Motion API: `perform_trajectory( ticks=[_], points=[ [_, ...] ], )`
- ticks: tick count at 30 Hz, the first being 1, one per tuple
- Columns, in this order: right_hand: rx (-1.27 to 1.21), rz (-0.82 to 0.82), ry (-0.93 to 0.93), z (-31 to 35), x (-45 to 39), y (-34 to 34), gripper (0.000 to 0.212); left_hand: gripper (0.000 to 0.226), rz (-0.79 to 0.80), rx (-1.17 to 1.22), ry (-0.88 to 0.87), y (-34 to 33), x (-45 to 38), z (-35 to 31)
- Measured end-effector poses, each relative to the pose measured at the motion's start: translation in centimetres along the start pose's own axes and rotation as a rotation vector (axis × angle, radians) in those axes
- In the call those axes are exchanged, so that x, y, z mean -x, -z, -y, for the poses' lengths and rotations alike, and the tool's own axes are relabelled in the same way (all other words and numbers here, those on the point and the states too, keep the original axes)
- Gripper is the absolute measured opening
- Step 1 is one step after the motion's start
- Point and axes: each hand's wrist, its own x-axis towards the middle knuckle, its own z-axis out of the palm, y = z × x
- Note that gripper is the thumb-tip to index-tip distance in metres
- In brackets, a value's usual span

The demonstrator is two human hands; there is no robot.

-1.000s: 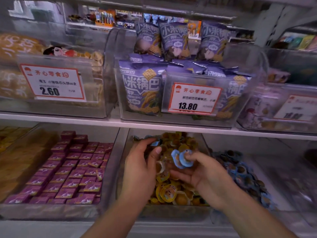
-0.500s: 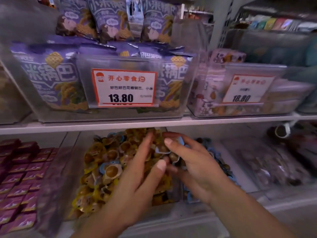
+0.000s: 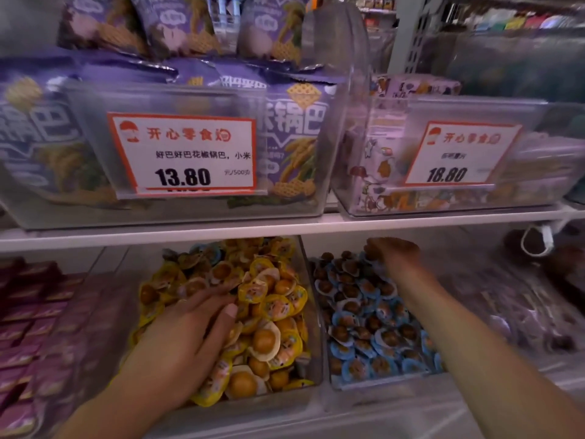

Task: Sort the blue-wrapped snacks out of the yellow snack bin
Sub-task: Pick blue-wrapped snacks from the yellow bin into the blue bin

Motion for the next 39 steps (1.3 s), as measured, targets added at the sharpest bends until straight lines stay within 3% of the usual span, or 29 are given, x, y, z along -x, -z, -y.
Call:
perform_trajectory(
  ticks=[5,8,11,14,18,23,26,31,34,39],
  points=[
    [0.116,0.004,0.479,2.0,5.0,-2.7,0.019,0.043,-0.046,-0.053,0.004,1.6,0.7,0.1],
    [0.218,0.215,0.767,4.5,9.6,-5.9,0.029,0.037,-0.091,-0.072,0.043,1.9,1.5,0.8],
    [0.422,0.485,0.864,7.3,11.3,-11.3,0.039,0.043,-0.09,-0.02,0.116,1.6,2.2,1.5],
    [0.668,0.617,0.763,9.9,9.9,-17.5,0.041,0.049,-0.074,0.016,0.155,1.1,2.6,1.8],
    [0.889,0.67,0.66,10.7,6.8,-22.2,0.048,0.064,0.024,-0.026,0.216,0.3,2.7,2.1],
    [0.844,0.658,0.501,9.8,5.6,-27.1,0.068,0.067,0.053,-0.108,0.186,-0.5,2.5,1.9],
    [0.794,0.607,0.511,9.5,5.3,-28.9,0.052,0.062,0.058,-0.102,0.179,-0.5,2.6,1.9],
    [0.815,0.666,0.479,9.6,4.6,-29.6,0.054,0.053,0.069,-0.1,0.171,-0.4,2.6,1.7],
    [0.71,0.669,0.389,9.8,4.1,-29.9,0.031,0.051,0.062,-0.077,0.168,-0.3,2.7,1.7],
    [0.575,0.705,0.393,9.9,3.8,-29.6,0.034,0.05,0.052,-0.072,0.159,0.0,2.7,1.7]
  ],
)
